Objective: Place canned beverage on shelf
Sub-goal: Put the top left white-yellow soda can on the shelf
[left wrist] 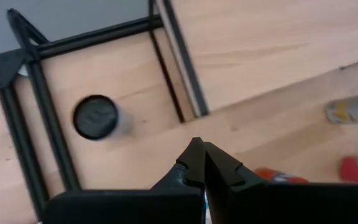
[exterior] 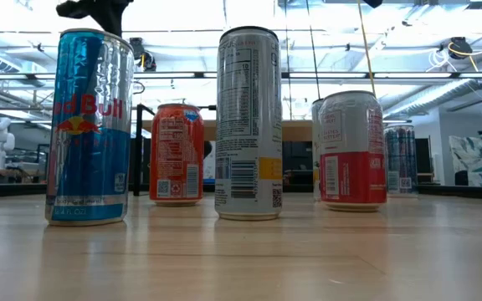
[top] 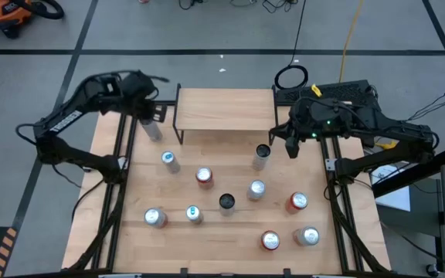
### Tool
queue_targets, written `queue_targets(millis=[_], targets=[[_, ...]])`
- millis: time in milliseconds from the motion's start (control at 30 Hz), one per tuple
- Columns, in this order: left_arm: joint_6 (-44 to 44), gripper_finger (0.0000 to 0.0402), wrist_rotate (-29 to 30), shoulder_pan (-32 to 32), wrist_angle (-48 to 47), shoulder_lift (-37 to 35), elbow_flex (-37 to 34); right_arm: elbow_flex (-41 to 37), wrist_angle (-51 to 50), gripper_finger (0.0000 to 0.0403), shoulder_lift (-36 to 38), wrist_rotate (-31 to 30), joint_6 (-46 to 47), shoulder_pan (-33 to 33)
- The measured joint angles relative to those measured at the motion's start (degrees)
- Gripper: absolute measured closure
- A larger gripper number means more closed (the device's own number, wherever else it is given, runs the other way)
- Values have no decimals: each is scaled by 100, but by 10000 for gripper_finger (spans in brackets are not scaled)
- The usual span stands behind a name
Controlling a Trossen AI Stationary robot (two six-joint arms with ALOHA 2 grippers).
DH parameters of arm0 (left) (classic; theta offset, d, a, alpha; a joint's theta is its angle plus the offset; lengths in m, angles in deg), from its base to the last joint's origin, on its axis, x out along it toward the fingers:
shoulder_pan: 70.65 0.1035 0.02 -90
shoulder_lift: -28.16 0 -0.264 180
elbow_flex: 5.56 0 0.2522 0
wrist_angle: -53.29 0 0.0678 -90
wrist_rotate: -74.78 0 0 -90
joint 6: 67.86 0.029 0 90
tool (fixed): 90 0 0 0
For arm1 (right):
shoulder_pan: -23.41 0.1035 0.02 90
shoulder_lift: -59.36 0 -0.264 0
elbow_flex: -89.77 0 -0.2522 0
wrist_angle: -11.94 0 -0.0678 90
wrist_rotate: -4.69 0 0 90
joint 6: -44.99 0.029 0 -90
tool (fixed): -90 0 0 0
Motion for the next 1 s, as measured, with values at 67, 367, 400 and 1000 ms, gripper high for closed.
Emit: queue_targets(millis=[67, 367, 400, 1000], targets=[[479, 401, -85, 345, 0, 31, 0, 0, -2, 403, -7, 2, 175, -44], [1541, 359, -621, 1428, -195, 249, -233, 0, -702, 403, -17, -9, 311, -59], [1536, 340, -631, 1473, -284, 295, -270, 0, -732, 403, -27, -9, 309, -68], [1487, 81, -231, 1945, -464, 917, -306, 0, -732, 403, -127, -180, 5, -95]])
